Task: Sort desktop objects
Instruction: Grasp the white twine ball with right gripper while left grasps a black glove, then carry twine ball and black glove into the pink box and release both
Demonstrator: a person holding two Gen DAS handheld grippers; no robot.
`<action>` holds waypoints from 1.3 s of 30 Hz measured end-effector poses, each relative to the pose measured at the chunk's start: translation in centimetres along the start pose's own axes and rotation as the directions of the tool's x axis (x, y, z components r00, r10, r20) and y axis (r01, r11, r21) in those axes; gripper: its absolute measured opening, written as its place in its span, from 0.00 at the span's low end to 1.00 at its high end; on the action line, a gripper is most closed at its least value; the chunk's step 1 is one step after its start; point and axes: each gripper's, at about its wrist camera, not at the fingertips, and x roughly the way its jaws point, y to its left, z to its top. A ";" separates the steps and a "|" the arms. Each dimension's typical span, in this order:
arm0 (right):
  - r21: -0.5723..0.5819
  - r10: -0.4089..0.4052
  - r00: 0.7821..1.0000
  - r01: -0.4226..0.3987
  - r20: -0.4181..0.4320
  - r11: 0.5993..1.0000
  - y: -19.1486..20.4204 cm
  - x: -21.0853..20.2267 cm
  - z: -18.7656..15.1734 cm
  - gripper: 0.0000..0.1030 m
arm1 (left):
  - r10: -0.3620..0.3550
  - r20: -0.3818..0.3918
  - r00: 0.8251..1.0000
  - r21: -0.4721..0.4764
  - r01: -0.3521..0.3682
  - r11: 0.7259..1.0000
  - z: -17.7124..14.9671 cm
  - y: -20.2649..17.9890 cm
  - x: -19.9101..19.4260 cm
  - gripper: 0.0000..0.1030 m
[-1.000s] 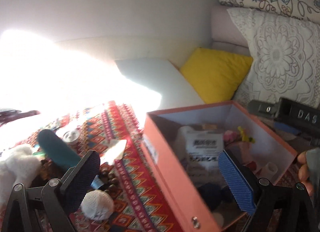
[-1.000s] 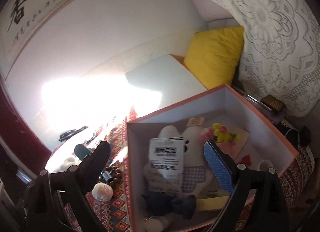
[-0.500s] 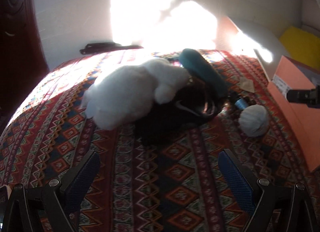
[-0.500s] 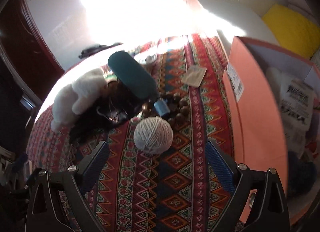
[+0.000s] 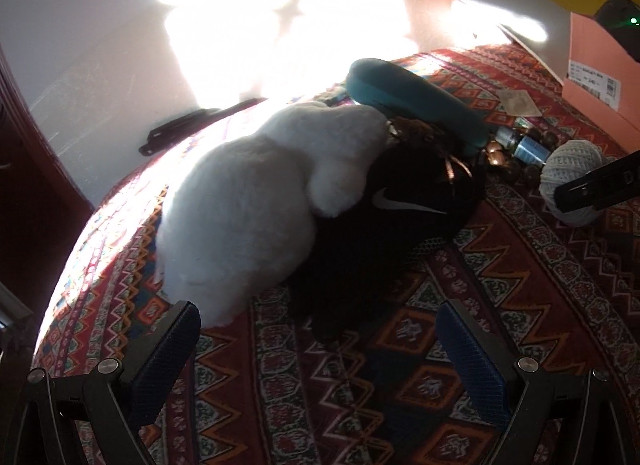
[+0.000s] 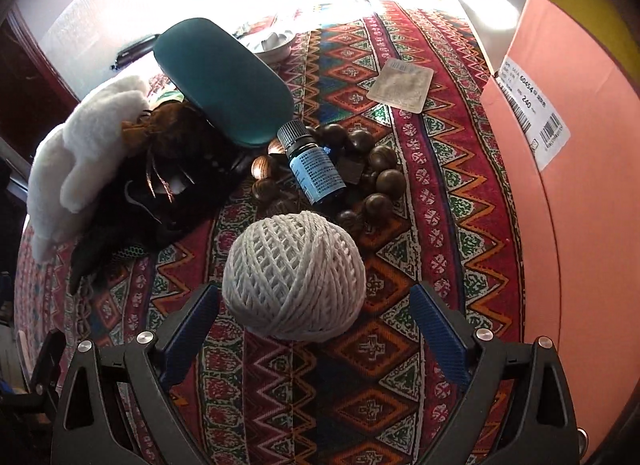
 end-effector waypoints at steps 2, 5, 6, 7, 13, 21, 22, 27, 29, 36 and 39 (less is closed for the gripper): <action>0.013 0.006 1.000 -0.006 -0.003 1.000 -0.3 0.3 0.4 0.65 | -0.039 0.002 0.999 0.030 0.039 0.999 0.4 -1.2 0.5 0.95; 0.032 0.016 1.000 -0.015 -0.007 0.999 -0.8 0.7 1.0 0.65 | -0.078 0.001 0.997 0.088 0.077 0.993 1.0 -3.3 1.6 0.95; 0.039 0.019 1.000 -0.018 -0.008 0.999 -1.0 0.9 1.2 0.65 | -0.078 -0.004 0.997 0.108 0.078 0.991 1.4 -4.0 2.3 0.95; 0.047 0.027 1.000 -0.027 -0.001 0.999 -1.4 0.5 1.4 0.65 | -0.079 -0.013 0.997 0.128 0.080 0.989 1.7 -4.6 3.0 0.95; 0.051 0.051 0.998 -0.052 0.027 0.997 -2.9 -1.6 1.8 0.65 | -0.092 -0.135 0.987 0.161 0.113 0.980 3.9 -5.2 10.5 1.00; 0.031 0.107 0.993 -0.109 0.051 0.994 -1.8 -3.1 1.8 0.65 | -0.315 -0.146 0.938 -0.253 0.273 0.928 4.7 -1.2 8.6 0.15; 0.022 0.117 0.992 -0.118 0.057 0.993 -1.4 -3.4 1.7 0.65 | -0.363 -0.114 0.925 -0.308 0.314 0.898 4.2 -0.5 7.1 0.15; -0.009 0.153 0.984 -0.153 0.092 0.988 0.1 -5.2 1.1 0.65 | -0.380 0.052 0.924 -0.371 0.371 0.851 2.2 2.4 -2.7 0.15; -0.012 0.173 0.979 -0.173 0.109 0.985 0.7 -6.3 0.7 0.65 | -0.362 0.096 0.927 -0.381 0.370 0.847 1.6 3.4 -5.8 0.15; -0.045 0.247 0.943 -0.244 0.223 0.969 2.9 -12.4 -1.1 0.65 | -0.270 0.187 0.945 -0.400 0.324 0.858 0.4 6.1 -13.7 0.15; -0.074 0.269 0.919 -0.259 0.288 0.963 3.7 -15.8 -2.0 0.65 | -0.244 0.222 0.944 -0.410 0.318 0.855 0.1 7.0 -16.4 0.16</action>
